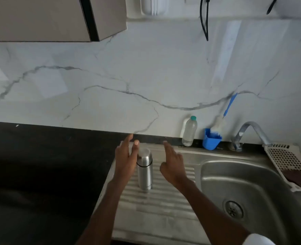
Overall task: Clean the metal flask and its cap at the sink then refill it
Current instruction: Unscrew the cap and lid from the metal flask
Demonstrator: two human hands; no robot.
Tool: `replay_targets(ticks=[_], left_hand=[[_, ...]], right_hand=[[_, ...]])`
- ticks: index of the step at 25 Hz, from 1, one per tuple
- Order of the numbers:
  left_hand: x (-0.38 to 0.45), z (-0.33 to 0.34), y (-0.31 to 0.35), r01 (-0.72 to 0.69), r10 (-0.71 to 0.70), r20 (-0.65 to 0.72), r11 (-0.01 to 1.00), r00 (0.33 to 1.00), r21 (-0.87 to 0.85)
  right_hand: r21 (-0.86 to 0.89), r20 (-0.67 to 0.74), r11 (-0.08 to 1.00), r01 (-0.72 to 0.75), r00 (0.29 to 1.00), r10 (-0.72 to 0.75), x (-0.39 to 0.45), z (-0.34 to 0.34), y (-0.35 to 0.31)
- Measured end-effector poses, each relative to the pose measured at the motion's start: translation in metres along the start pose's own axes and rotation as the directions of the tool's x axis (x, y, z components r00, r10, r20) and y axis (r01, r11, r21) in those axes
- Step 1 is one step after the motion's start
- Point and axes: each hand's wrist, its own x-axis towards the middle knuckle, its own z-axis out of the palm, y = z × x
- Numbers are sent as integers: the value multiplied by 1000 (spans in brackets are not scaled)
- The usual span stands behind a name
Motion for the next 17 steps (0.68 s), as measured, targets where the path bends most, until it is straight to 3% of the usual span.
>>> replay_targets(ticks=[2, 4, 6, 11, 15, 17], left_hand=[[-12, 8, -12, 135, -129, 49, 981, 990, -137], [-27, 15, -19, 160, -139, 153, 977, 978, -138], [-32, 21, -23, 137, -118, 178, 986, 977, -95], [-19, 22, -20, 100, -90, 104, 991, 991, -94], [0, 12, 17, 186, -160, 102, 918, 982, -351], [14, 6, 37, 219, -142, 186, 829, 972, -514]], right_hand=[[186, 177, 980, -65, 984, 32, -8, 18, 0], [320, 345, 944, -81, 938, -37, -17, 37, 0], [429, 333, 900, -79, 940, -76, -17, 54, 0], [541, 244, 827, -151, 970, 17, -14, 61, -7], [651, 279, 738, -176, 960, -16, -11, 18, -18], [707, 346, 672, -219, 936, -59, -10, -11, -23]])
